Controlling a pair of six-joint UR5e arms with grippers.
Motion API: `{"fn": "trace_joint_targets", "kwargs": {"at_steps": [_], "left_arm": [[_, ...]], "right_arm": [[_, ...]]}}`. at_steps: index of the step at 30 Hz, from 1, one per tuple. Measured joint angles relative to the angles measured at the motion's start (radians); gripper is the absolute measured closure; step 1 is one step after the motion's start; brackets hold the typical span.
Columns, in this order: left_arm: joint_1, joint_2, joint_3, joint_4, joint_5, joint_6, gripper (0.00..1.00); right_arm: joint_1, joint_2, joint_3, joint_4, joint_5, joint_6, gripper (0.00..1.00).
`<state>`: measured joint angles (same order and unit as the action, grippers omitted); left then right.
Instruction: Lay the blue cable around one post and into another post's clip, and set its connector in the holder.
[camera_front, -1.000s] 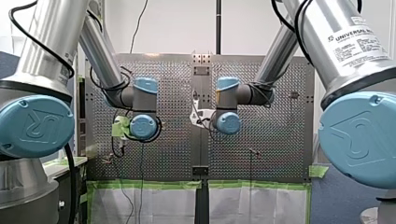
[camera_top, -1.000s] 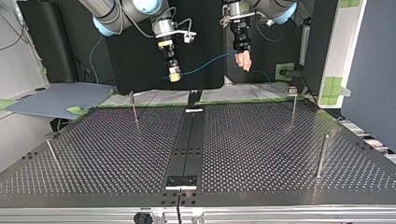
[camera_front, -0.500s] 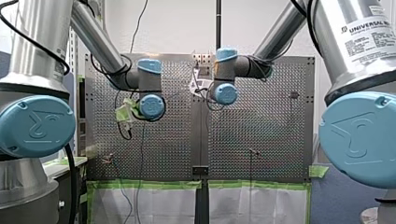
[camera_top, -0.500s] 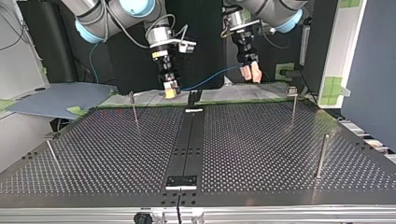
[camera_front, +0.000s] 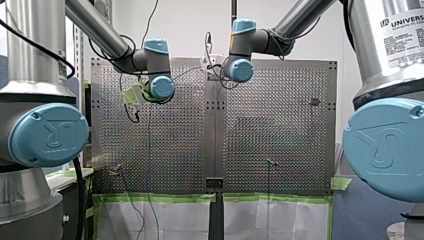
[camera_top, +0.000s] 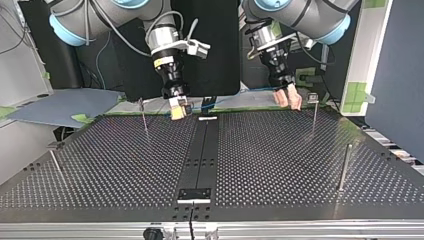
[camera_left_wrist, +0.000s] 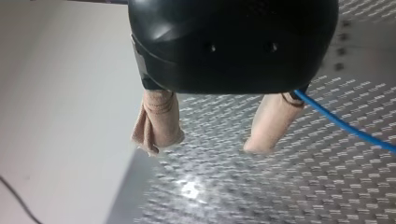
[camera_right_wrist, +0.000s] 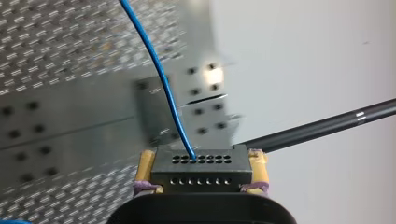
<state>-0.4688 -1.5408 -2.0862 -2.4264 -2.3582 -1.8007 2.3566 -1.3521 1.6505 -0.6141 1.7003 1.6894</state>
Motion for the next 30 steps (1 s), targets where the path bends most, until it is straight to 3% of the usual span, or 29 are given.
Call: {"fn": "trace_joint_targets", "kwargs": {"at_steps": [4, 8, 16, 22, 30], "left_arm": [[0.043, 0.043, 0.043, -0.043, 0.042, -0.005, 0.0], [0.079, 0.079, 0.079, -0.079, 0.077, -0.016, 0.0], [0.152, 0.152, 0.152, -0.152, 0.15, -0.054, 0.0], [0.206, 0.207, 0.207, -0.206, 0.205, -0.1, 0.0], [0.273, 0.27, 0.273, -0.273, 0.271, -0.161, 0.0]], "right_arm": [[0.0, -0.035, -0.037, 0.037, -0.011, -0.006, 1.0], [0.002, -0.038, -0.07, 0.07, -0.025, -0.017, 1.0], [0.02, 0.024, -0.145, 0.145, -0.043, -0.06, 1.0], [0.041, 0.064, -0.192, 0.189, -0.056, -0.067, 1.0], [0.063, 0.096, -0.258, 0.189, -0.06, -0.078, 1.0]]}}
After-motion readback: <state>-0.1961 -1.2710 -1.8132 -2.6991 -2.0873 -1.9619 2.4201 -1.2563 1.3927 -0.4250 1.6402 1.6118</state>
